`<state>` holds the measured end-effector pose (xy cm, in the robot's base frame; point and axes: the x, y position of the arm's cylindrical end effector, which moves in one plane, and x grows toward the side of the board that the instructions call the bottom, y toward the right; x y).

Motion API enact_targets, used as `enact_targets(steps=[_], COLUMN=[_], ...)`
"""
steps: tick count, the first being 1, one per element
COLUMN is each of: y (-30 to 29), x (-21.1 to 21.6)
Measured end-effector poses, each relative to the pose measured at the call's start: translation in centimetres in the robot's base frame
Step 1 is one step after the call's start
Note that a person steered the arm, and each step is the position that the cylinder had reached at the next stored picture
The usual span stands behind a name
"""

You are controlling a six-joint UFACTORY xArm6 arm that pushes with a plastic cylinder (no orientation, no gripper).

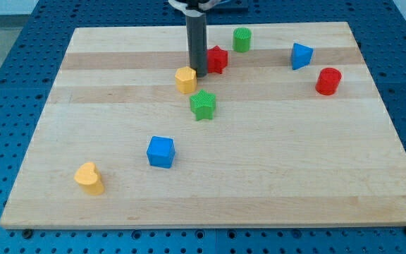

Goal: Move the green star below the yellow hexagon

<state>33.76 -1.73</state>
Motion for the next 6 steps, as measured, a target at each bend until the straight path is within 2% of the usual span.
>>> enact_targets(steps=[1, 3, 5, 6], y=[3.9, 2.1, 5.5, 1.2], x=[0.8, 7.3, 12.0, 12.2])
